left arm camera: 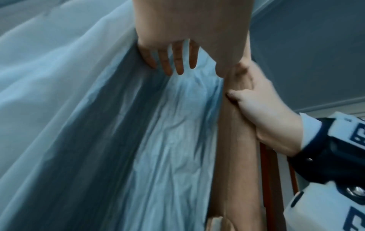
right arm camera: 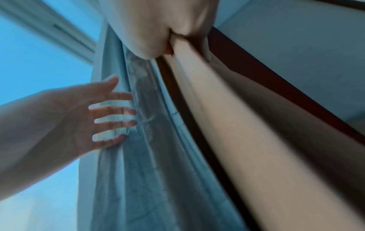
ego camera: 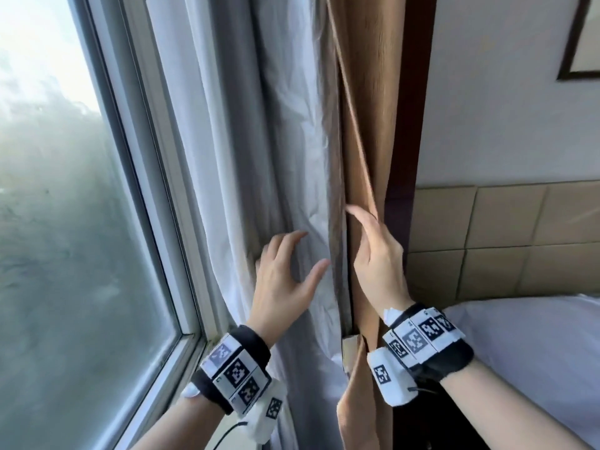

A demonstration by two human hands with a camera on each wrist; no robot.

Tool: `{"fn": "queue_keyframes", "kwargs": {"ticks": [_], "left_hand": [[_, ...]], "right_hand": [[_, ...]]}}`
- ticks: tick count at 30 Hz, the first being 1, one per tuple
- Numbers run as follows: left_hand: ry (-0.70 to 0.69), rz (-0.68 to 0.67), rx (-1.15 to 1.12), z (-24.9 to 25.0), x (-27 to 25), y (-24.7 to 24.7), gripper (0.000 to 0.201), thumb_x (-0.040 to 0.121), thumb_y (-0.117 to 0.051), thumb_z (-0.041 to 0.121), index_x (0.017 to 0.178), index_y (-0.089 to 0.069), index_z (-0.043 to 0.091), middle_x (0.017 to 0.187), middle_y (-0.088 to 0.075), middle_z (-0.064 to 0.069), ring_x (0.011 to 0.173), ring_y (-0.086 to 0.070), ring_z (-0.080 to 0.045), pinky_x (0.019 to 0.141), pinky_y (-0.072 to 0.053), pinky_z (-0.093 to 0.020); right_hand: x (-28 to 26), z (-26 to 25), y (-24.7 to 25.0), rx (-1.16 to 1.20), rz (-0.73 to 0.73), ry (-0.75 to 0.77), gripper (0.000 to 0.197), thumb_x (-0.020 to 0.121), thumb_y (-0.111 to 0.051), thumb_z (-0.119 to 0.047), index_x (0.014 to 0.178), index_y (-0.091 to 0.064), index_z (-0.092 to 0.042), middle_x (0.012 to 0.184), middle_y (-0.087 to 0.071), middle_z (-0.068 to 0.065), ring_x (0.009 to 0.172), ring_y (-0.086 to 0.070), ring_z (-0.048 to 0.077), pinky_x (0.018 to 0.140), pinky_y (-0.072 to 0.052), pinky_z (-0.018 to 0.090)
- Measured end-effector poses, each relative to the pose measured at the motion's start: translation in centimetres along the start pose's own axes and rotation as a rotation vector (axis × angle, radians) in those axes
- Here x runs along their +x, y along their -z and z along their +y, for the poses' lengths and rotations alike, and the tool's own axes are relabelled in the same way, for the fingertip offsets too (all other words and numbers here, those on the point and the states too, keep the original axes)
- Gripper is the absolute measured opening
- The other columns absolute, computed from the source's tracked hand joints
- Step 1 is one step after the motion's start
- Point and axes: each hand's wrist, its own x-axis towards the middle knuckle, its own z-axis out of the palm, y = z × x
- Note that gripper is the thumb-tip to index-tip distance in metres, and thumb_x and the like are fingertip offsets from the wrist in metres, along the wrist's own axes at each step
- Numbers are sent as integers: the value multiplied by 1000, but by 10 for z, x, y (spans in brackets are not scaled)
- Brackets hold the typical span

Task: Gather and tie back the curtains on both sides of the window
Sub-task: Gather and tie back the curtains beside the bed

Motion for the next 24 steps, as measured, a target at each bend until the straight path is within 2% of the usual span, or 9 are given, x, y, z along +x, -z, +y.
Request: {"fn": "queue_keyframes", "kwargs": {"ticks": [2,5,7,9,12,14,17,20,24], "left_hand": [[-9,-58,49,10,-3,-8,52,85,-55,59,131,-44,38,125,-45,11,123,-41,-11,102,-38,-40],[-16,-236,115,20,0,-18,53,83,-51,57,133,-37,50,135,-36,9,130,-29,-17,101,-36,-54],[-10,-368,128,22,4,-23,51,84,-54,45,133,-39,51,141,-31,8,134,-21,-18,101,-33,-60],[-50,-343,91,26,6,-21,37,88,-58,35,124,-57,43,137,-39,4,132,-29,-18,102,-35,-56],[-121,52,42,27,2,-6,17,85,-66,18,101,-72,20,116,-53,-2,113,-48,-18,96,-43,-43],[-64,291,161,26,-3,8,32,79,-70,17,110,-63,16,121,-47,-5,117,-42,-21,103,-34,-35],[122,361,161,20,-5,21,70,73,-76,21,132,-39,15,134,-33,-6,129,-28,-18,112,-17,-27],[273,384,-87,15,-8,19,75,80,-73,17,140,-28,14,130,-40,-4,124,-40,-16,108,-34,-31],[287,472,-218,19,-19,16,57,83,-67,6,130,-37,14,100,-55,-6,90,-57,-16,78,-49,-30]], "right_hand": [[-3,-2,5,-6,60,-143,34,97,-45,-8,129,-56,-8,126,-63,7,117,-59,22,101,-39,17],[-6,-11,12,31,-176,-361,63,91,-44,-56,143,-40,-21,141,-52,2,129,-48,16,106,-35,22],[-8,-16,14,-29,-312,-362,78,84,-51,-64,148,-29,-25,145,-47,4,131,-45,18,106,-40,34],[-4,-12,16,-75,-250,-300,61,92,-54,-44,145,-36,-19,137,-55,10,123,-53,26,100,-45,34],[-2,-2,25,-85,-125,-226,47,93,-45,-2,139,-45,-6,124,-61,22,110,-59,38,93,-40,25],[-7,1,34,-59,-181,-177,61,89,-43,7,147,-33,-10,133,-55,22,113,-57,35,93,-36,17],[-18,3,41,-67,-229,-38,84,88,-42,12,151,-15,-35,139,-48,20,101,-62,33,86,-36,12],[-24,4,41,-106,-243,-20,86,87,-39,15,147,-23,-43,131,-47,17,100,-60,35,91,-46,22],[-28,3,41,-80,-233,-114,75,84,-40,16,145,-37,-26,128,-50,16,109,-56,36,98,-48,43]]}}
